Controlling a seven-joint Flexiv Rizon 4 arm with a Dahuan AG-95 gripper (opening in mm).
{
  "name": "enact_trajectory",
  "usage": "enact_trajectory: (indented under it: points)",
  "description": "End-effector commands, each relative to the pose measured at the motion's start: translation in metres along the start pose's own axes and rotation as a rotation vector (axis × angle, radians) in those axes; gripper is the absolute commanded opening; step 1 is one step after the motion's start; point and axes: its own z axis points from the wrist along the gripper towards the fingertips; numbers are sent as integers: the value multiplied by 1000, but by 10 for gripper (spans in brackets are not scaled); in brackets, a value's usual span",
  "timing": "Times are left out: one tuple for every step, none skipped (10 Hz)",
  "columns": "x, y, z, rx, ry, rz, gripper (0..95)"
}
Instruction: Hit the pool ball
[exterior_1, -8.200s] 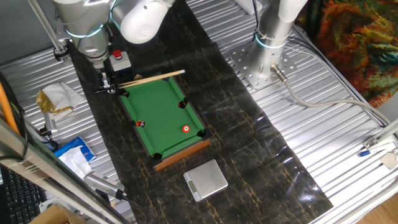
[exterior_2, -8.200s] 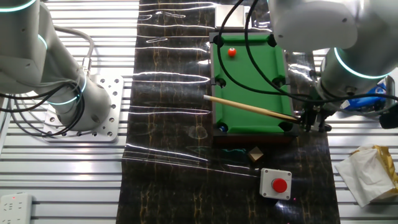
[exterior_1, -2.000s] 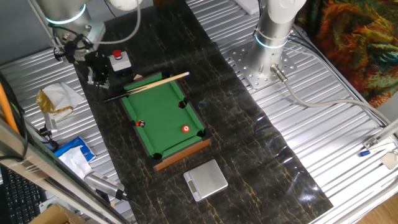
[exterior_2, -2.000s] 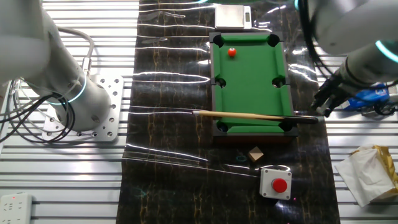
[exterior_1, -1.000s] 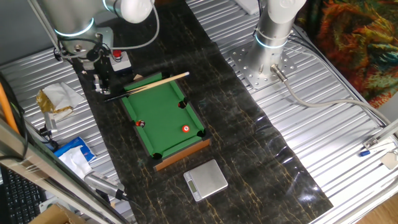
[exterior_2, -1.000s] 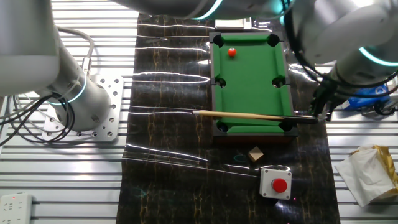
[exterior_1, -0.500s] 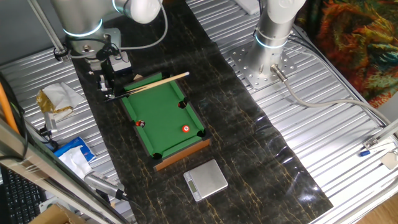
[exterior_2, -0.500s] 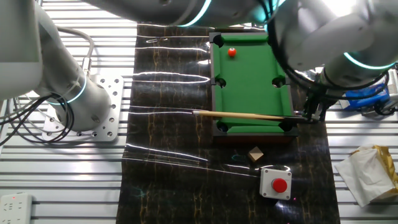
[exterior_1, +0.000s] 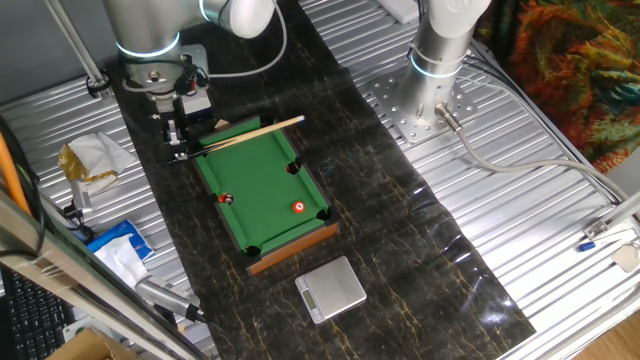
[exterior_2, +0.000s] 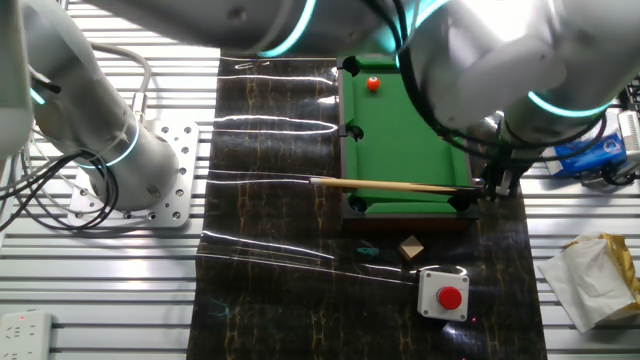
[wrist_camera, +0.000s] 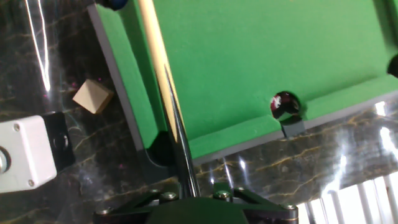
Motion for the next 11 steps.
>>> enact_trajectory:
  points:
    - [-1,0,3,18,-7,3,380]
    - [-2,1,7,18,-7,3,380]
    - [-3,1,10,20,-9,6,380]
    - [-4,1,11,20,-9,9,380]
    - [-6,1,12,11,-7,17,380]
    - [-8,2,13,9,-7,19,190]
    - [-12,4,15,0,-3,23,190]
    - [-15,5,17,0,-4,23,190]
    - [-17,6,18,-5,1,29,190]
    - [-19,7,19,-1,1,31,190]
    - [-20,7,20,-2,2,35,190]
